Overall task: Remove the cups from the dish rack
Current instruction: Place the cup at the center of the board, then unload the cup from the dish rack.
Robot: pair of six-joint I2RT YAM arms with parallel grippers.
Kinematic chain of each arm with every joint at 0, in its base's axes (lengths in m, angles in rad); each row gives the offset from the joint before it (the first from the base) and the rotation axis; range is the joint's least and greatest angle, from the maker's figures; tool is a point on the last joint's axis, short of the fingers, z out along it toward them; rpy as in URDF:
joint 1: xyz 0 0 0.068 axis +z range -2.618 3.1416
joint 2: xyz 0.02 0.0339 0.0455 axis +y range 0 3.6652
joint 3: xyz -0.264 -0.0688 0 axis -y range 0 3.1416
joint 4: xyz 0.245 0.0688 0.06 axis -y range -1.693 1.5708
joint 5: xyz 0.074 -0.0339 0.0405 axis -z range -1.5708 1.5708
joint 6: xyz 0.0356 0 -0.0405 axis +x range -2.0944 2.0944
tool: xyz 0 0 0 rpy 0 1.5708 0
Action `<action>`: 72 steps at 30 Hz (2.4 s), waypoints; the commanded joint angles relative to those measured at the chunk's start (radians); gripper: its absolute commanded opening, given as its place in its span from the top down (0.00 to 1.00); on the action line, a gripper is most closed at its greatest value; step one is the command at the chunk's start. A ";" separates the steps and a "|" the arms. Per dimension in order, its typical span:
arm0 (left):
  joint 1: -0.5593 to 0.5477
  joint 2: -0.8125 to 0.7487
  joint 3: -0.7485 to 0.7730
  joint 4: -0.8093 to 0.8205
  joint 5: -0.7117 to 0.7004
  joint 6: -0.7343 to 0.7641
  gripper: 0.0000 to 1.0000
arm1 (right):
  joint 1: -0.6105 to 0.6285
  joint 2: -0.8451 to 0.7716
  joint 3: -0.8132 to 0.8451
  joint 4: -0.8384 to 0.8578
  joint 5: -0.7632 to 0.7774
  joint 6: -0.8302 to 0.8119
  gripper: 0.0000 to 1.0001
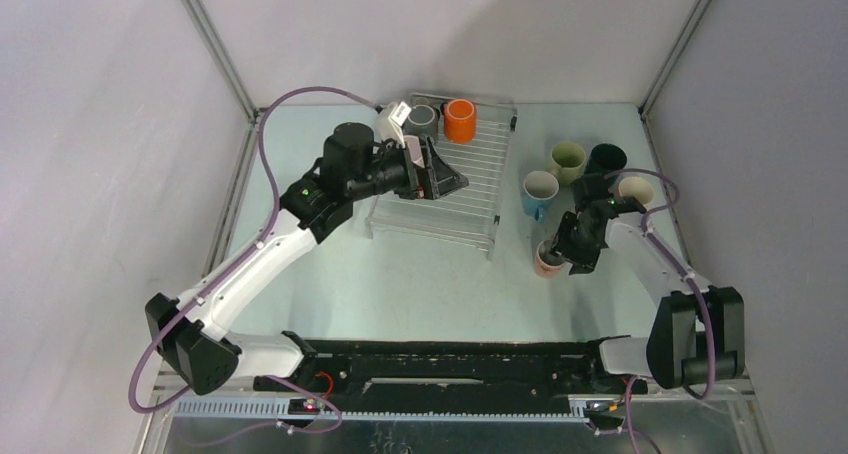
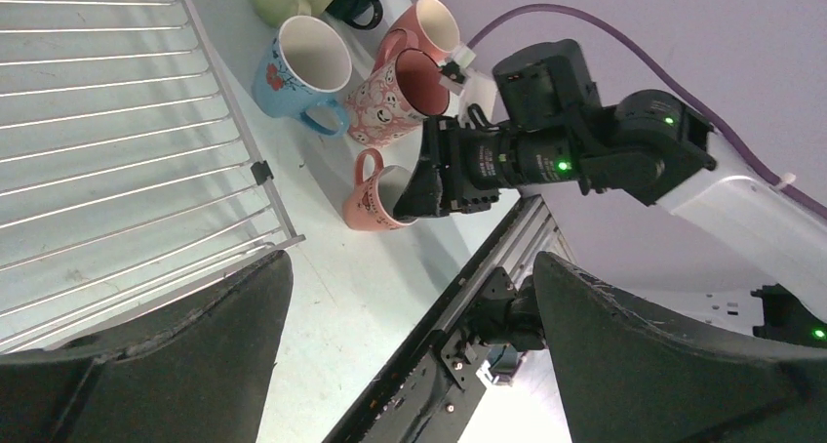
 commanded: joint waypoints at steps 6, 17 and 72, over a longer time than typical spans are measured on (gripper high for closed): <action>-0.001 0.026 0.050 -0.063 -0.092 0.083 0.00 | 0.000 -0.201 0.067 -0.094 0.009 -0.014 0.35; 0.041 0.163 0.234 -0.257 -0.405 0.218 0.00 | 0.048 -0.315 0.234 -0.060 -0.050 -0.046 0.14; 0.237 0.956 0.906 -0.490 -0.326 0.437 0.00 | 0.353 -0.099 0.433 0.113 0.032 -0.062 0.01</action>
